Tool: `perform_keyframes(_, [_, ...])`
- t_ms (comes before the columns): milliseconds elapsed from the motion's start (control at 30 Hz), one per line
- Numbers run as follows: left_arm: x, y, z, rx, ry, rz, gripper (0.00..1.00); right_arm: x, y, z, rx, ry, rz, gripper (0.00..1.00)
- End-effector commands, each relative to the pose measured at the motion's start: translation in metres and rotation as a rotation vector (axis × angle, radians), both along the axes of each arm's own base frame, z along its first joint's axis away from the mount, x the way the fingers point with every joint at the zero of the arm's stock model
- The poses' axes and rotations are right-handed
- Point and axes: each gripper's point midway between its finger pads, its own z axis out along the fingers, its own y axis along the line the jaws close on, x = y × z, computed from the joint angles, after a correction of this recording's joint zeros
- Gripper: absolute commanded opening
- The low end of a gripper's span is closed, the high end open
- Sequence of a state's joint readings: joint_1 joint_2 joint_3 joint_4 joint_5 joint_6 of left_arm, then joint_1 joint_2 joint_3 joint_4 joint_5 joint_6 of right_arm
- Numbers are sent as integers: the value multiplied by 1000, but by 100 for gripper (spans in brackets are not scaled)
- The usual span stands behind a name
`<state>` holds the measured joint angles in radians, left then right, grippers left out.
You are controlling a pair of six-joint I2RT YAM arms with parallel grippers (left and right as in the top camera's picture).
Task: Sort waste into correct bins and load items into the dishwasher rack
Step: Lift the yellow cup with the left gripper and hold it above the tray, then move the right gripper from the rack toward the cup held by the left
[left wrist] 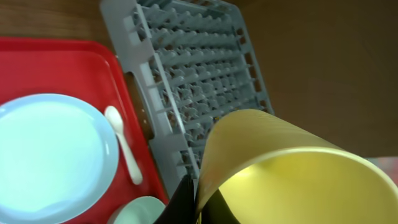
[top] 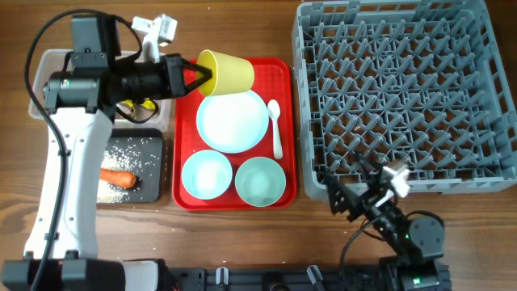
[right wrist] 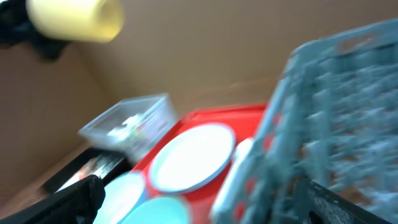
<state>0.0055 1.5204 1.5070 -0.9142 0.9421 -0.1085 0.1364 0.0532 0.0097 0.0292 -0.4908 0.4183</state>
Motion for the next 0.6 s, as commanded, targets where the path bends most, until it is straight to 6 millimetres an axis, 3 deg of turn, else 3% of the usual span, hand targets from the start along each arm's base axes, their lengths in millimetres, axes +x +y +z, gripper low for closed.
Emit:
perform_keyframes(0, [-5, -13, 10, -171, -20, -157, 4, -27, 35, 25, -37, -14, 274, 100])
perform_keyframes(167, [-2, -18, -8, -233, 27, -216, 4, -5, 44, 69, -65, 70, 331, 100])
perform_keyframes(267, [-2, -21, -10, -275, 30, -248, 4, 15, 51, 76, -76, 244, 376, 100])
perform_keyframes(367, [-3, -21, -11, -275, 30, -250, 4, 18, 72, 89, -55, 372, 597, 100])
perform_keyframes(467, [-4, -21, -12, -273, 30, -254, 4, 49, 78, 92, 10, 460, 617, 100])
perform_keyframes(533, [-4, -21, -11, -277, 31, -255, 4, 56, 79, 87, 28, 456, 658, 100])
perform_keyframes(567, [-5, -21, -11, -281, 30, -256, 4, 52, 83, 94, 27, 374, 751, 100])
